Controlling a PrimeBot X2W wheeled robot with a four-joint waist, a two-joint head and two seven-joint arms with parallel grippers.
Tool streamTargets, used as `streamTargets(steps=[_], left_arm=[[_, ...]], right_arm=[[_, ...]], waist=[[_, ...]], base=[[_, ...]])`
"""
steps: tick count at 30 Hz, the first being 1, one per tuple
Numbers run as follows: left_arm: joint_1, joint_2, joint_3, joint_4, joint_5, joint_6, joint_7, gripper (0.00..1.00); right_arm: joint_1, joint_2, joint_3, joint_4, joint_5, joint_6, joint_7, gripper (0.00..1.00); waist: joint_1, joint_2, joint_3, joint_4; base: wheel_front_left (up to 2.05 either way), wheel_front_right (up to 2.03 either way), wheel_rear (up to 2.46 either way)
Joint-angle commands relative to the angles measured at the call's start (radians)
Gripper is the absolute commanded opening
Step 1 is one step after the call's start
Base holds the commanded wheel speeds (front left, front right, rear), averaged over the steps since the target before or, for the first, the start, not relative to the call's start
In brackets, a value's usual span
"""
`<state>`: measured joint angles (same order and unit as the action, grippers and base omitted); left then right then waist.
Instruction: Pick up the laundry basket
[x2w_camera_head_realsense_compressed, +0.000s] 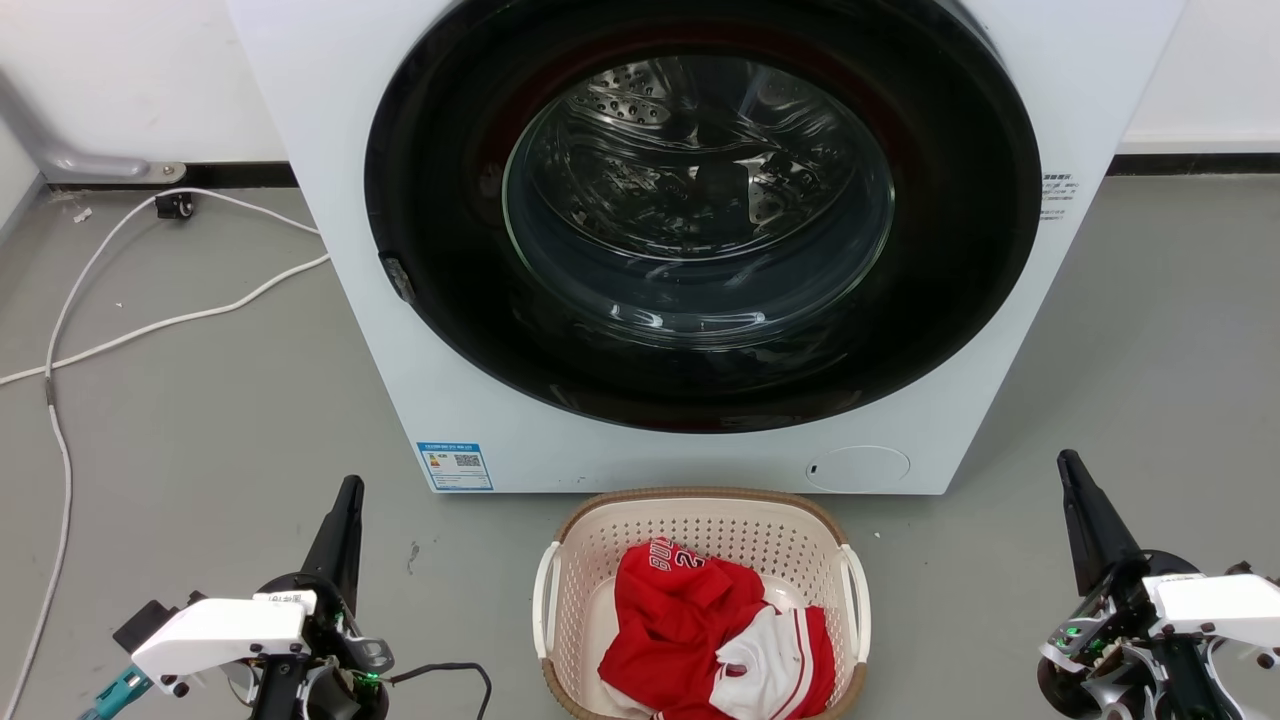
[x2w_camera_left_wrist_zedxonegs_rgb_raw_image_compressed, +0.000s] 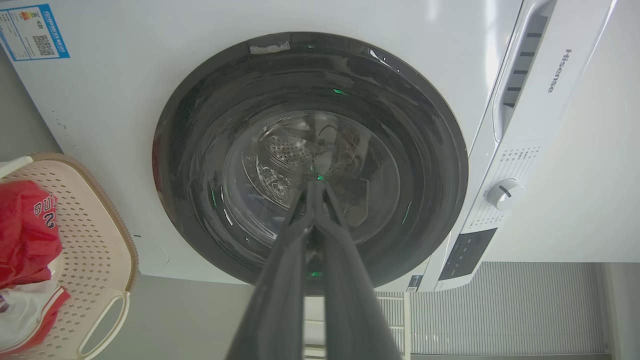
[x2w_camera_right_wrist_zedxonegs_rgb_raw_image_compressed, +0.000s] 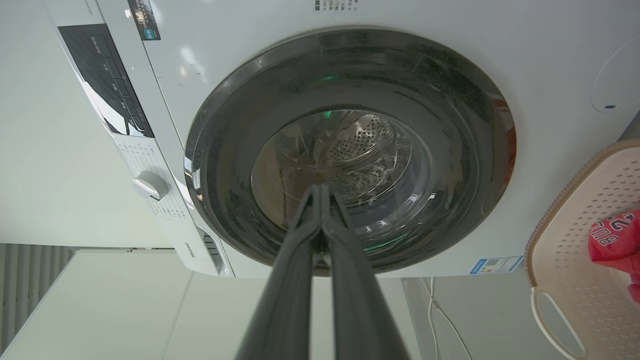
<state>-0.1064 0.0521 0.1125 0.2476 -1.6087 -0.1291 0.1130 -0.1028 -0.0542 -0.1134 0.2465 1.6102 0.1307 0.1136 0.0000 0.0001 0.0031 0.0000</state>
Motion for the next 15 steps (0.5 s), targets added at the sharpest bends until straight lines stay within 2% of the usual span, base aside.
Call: streamTargets(steps=[1, 11, 12, 15], left_arm=[[-0.006, -0.002, 0.004, 0.0, 0.001, -0.003, 0.002, 0.0], [-0.006, -0.003, 0.004, 0.0, 0.001, -0.003, 0.003, 0.0], [0.001, 0.0, -0.001, 0.003, 0.0, 0.0, 0.0, 1.0], [0.011, -0.001, -0.008, 0.017, 0.001, 0.0, -0.005, 1.0]], right_arm=[[-0.013, 0.005, -0.001, 0.001, -0.003, 0.0, 0.002, 0.0], [-0.013, 0.005, -0.002, 0.001, -0.003, 0.0, 0.002, 0.0], [0.002, 0.0, 0.0, 0.002, 0.0, 0.0, 0.0, 1.0], [0.015, 0.001, 0.004, 0.015, 0.0, 0.0, -0.005, 1.0]], waist=[[0.0, -0.0001, 0.0, 0.0], [0.0, -0.0001, 0.0, 0.0], [0.0, -0.0001, 0.0, 0.0], [0.0, -0.0001, 0.0, 0.0]], base=[[0.0, 0.0, 0.0], [0.0, 0.0, 0.0], [0.0, 0.0, 0.0], [0.0, 0.0, 0.0]])
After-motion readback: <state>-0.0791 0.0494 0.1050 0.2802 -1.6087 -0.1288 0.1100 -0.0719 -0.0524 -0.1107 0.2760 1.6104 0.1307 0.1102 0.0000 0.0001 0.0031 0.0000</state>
